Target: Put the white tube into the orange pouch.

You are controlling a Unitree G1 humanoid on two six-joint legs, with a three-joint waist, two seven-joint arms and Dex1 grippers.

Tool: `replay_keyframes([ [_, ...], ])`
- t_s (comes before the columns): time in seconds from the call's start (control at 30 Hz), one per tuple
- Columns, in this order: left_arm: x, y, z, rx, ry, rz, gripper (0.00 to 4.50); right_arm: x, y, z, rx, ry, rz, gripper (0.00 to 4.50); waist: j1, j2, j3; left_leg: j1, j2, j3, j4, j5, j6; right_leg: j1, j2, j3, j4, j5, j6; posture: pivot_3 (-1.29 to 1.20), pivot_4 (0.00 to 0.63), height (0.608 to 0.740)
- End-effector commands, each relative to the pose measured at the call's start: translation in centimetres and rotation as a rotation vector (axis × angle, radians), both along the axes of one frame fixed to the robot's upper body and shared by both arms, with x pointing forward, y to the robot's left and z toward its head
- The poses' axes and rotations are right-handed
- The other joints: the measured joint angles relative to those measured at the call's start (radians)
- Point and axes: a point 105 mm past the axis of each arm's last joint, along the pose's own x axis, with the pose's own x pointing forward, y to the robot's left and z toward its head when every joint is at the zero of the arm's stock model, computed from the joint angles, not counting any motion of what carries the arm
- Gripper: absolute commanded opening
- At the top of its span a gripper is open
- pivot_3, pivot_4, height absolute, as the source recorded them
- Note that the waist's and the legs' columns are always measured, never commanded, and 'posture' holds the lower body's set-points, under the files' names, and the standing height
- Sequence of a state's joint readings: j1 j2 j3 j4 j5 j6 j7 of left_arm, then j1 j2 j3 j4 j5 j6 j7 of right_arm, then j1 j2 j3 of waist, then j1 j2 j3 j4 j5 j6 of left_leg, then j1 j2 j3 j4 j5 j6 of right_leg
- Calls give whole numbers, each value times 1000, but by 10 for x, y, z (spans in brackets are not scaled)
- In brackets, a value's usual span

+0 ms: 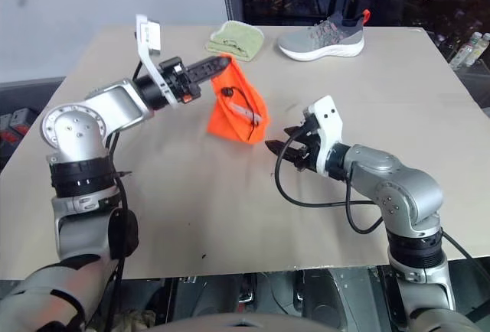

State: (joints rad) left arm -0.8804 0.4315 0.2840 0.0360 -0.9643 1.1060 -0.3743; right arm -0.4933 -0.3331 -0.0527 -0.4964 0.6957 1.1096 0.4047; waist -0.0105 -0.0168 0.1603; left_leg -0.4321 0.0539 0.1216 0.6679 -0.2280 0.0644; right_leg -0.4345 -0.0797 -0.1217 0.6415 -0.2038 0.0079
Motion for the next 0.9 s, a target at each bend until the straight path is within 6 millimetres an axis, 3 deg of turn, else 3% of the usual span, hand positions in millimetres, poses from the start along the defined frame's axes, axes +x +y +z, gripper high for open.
replay_keyframes([
  [0.03,-6,-10,12,29,-76,-8,0,-2,10,16,81,-8,28,3073,-1,0,0,0,0,0,0,0,0,0,0,0,0,0,0,0,150,740],
  [0.27,-6,-11,4,81,-85,12,0,0,25,18,176,78,74,3073,-1,0,0,0,0,0,0,0,0,0,0,-1,0,0,0,0,150,740],
  [0.67,-11,-16,2,104,-104,9,0,2,48,21,160,105,143,3073,-1,0,0,0,0,0,0,0,0,0,0,0,0,0,0,0,150,740],
  [0.9,-15,-18,2,101,-106,3,0,3,53,25,186,102,161,3073,-2,0,0,0,0,0,0,0,0,0,0,0,0,0,0,0,150,740],
])
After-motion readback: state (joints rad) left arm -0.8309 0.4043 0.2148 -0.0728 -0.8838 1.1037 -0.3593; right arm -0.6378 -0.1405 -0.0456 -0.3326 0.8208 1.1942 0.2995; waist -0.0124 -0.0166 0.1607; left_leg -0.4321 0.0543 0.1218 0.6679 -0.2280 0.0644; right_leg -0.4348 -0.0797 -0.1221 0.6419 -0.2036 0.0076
